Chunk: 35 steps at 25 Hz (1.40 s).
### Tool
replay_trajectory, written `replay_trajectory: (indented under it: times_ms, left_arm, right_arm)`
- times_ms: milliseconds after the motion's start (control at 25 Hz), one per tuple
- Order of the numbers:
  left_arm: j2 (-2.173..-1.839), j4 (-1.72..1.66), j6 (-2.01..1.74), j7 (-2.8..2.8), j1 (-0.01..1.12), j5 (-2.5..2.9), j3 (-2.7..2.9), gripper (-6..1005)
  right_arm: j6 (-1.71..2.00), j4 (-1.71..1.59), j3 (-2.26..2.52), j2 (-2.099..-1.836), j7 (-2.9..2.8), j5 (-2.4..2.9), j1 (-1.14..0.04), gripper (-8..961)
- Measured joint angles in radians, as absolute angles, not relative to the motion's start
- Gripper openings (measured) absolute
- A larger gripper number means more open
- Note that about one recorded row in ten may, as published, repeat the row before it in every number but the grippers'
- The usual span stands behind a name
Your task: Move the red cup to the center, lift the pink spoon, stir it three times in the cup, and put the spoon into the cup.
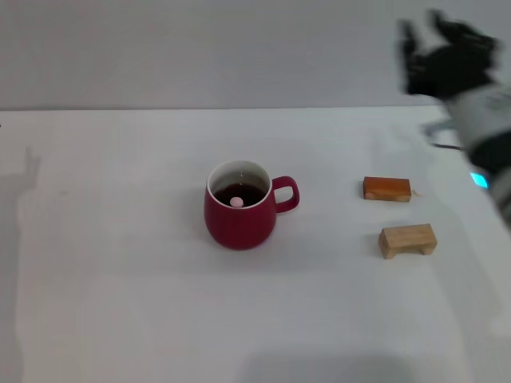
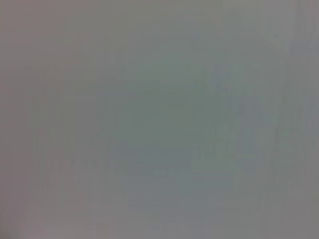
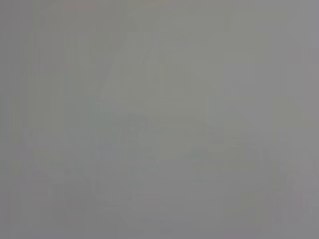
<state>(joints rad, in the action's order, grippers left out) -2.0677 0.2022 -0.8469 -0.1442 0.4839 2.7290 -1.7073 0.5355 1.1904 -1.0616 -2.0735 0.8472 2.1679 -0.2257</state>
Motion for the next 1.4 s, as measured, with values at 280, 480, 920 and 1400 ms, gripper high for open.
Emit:
replay_trajectory:
  times_ms: [280,480,920,1400]
  left_arm:
    - [-2.068,0.205,-0.844,-0.144,0.492,2.729,-1.707,829]
    - [-2.065,0.207,-0.851,-0.144,0.492,2.73,-1.712,829]
    - [-2.06,0.207,-0.854,-0.142,0.492,2.728,-1.73,829]
    - [-2.059,0.196,-0.859,-0.129,0.482,2.731,-1.745,829]
  right_arm:
    - [0.55,1.206,-1.272,-2.074,0.762,2.147,-0.029,466]
    - [0.658,1.183,-1.331,-2.078,0.705,2.155,0.066,570]
    - [0.946,0.932,-1.381,-2.074,0.443,2.239,0.016,731]
    - [1.324,0.436,-1.376,-2.074,0.138,2.308,-0.188,741]
